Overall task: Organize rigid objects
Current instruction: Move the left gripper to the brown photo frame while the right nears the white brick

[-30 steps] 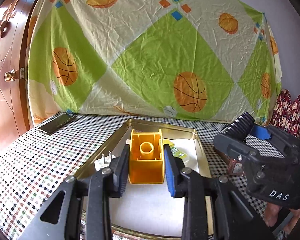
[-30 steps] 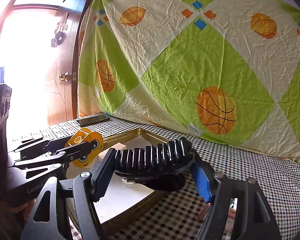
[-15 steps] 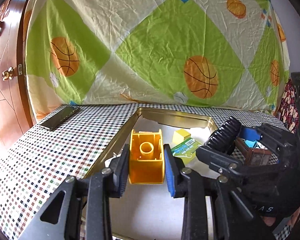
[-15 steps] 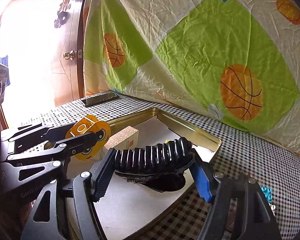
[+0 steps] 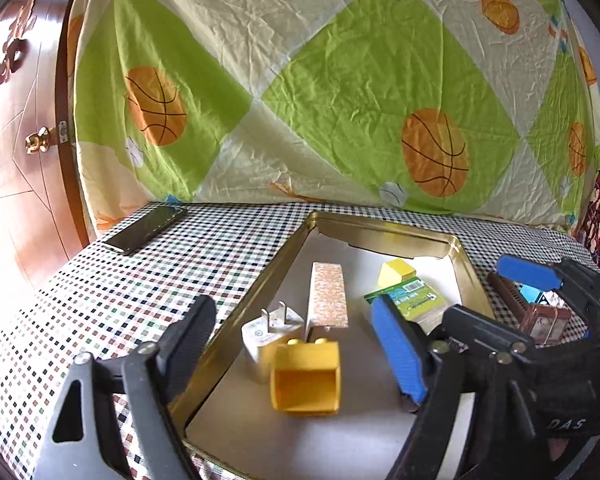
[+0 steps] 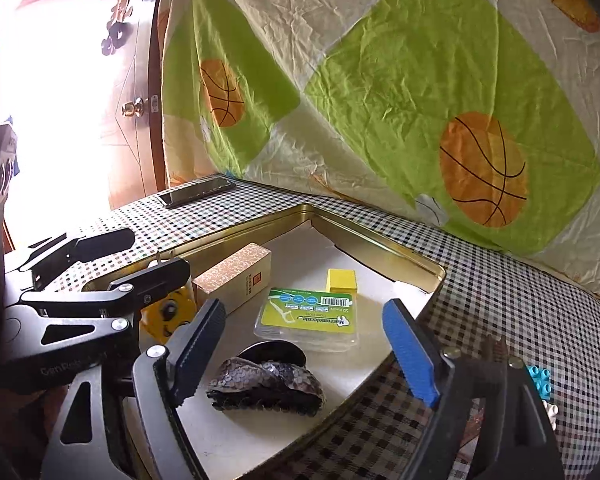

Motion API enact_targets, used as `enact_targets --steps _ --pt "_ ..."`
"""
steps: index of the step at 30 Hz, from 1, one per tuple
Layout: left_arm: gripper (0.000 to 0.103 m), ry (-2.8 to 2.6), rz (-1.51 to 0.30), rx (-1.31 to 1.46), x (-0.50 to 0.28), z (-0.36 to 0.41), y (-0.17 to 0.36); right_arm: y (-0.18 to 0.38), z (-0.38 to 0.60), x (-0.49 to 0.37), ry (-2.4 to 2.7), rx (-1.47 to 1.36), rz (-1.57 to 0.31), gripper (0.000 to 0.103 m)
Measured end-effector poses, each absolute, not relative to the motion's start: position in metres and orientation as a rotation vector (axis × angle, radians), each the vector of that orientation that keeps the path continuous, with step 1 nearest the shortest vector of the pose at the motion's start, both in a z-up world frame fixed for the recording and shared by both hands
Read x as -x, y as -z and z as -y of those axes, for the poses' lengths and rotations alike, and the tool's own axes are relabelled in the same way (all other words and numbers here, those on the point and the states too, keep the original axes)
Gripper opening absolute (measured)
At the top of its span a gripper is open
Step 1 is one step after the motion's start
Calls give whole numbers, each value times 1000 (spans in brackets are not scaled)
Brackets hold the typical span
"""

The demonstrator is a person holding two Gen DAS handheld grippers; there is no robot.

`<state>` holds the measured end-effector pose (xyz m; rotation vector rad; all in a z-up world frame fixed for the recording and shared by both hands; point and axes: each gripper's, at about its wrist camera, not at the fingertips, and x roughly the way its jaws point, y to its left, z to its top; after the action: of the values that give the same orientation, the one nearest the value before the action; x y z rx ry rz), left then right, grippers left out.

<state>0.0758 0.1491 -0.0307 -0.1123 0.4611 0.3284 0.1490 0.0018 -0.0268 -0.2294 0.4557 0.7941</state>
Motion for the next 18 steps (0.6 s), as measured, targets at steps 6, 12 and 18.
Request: enact_targets --steps 6,12,18 --pt "102 -309 -419 106 -71 -131 24 19 29 -144 -775 199 -412 91" --pt "102 -266 -392 75 -73 -99 15 13 79 -156 -683 122 -366 91" --pt "102 -166 -393 5 -84 -43 9 14 139 -177 -466 47 -368 91"
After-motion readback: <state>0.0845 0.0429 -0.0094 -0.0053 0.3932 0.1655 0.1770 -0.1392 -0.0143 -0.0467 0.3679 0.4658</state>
